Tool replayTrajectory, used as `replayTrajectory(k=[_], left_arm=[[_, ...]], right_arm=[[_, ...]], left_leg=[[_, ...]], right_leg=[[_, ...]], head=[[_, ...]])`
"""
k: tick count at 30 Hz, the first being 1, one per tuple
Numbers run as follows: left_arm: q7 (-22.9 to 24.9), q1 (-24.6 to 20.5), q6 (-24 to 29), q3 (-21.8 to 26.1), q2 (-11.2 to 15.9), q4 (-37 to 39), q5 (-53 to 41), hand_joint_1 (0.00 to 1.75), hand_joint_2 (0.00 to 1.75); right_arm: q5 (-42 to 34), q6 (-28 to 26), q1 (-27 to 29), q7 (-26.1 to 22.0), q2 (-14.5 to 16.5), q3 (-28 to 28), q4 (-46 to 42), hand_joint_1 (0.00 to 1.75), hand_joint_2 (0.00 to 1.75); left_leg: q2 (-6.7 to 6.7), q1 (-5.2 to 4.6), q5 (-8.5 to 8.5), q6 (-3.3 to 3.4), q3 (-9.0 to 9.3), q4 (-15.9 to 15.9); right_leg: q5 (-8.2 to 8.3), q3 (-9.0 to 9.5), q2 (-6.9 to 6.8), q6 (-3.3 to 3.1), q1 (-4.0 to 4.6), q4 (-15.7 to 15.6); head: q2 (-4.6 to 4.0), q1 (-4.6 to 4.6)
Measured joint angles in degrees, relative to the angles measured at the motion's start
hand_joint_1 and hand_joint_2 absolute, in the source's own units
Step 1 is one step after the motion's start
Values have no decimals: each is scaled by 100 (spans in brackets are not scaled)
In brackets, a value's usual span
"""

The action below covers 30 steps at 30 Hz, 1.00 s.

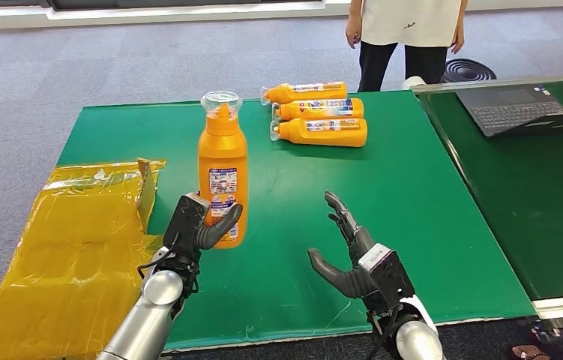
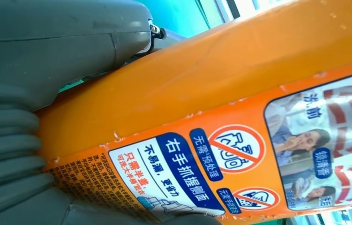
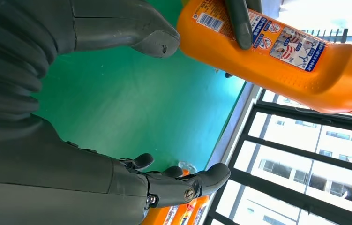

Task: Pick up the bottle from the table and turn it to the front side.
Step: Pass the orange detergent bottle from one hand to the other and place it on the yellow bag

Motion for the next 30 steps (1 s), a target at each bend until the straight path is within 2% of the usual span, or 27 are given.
replayTrajectory(k=[2, 4, 7, 9, 11, 18, 23, 30], left_arm=[[43, -2, 66, -1, 4, -1, -72, 175, 175], [294, -19, 524, -48, 97, -8, -635, 175, 175], [575, -42, 1603, -116, 515, -113, -2541, 175, 175], [510, -43, 1954, -56, 844, -177, -3563, 175, 175], [409, -4, 2161, 36, 1089, -188, -4191, 175, 175], [397, 167, 2525, 177, 1445, -187, -4886, 175, 175], [609, 387, 3328, 202, 1651, -179, -5988, 175, 175], [657, 435, 3479, 238, 1788, 0, -6461, 175, 175]], right_arm=[[25, -31, 8, 4, -2, -2, -3, 0, 175], [134, -217, 118, 6, -27, -33, -76, 0, 175], [158, -457, 646, -181, -173, -226, -395, 0, 175], [83, -387, 994, -333, -297, -419, -581, 0, 175], [35, -295, 1185, -399, -375, -581, -700, 0, 175], [7, -203, 1417, -400, -453, -791, -891, 0, 175], [-11, -215, 1575, -459, -488, -855, -938, 0, 175], [-171, -278, 1820, -536, -630, -1096, -1039, 0, 175]], left_leg=[[0, 0, 0, 0, 1, 0], [-2, 0, 0, 0, 2, 0], [-3, 3, -3, -3, 0, -2], [0, 4, -6, -7, 0, -6], [3, 5, -7, -8, 1, -9], [6, 5, -5, -7, 3, -9], [6, 4, -6, -8, 5, -8], [6, 5, -7, -8, 4, -8]], right_leg=[[0, -1, 0, 0, 0, 0], [0, -1, -2, 0, 1, 0], [-3, -2, -1, -2, 3, 0], [-6, -4, 2, -6, 4, 0], [-10, -6, 4, -10, 5, 1], [-10, -1, 3, -12, 4, 1], [-10, -2, 4, -12, 4, 0], [-11, -3, 4, -12, 4, 0]], head=[[0, 0], [0, 0], [0, 0], [0, 0], [0, 0], [0, 0], [0, 0], [0, 0]])
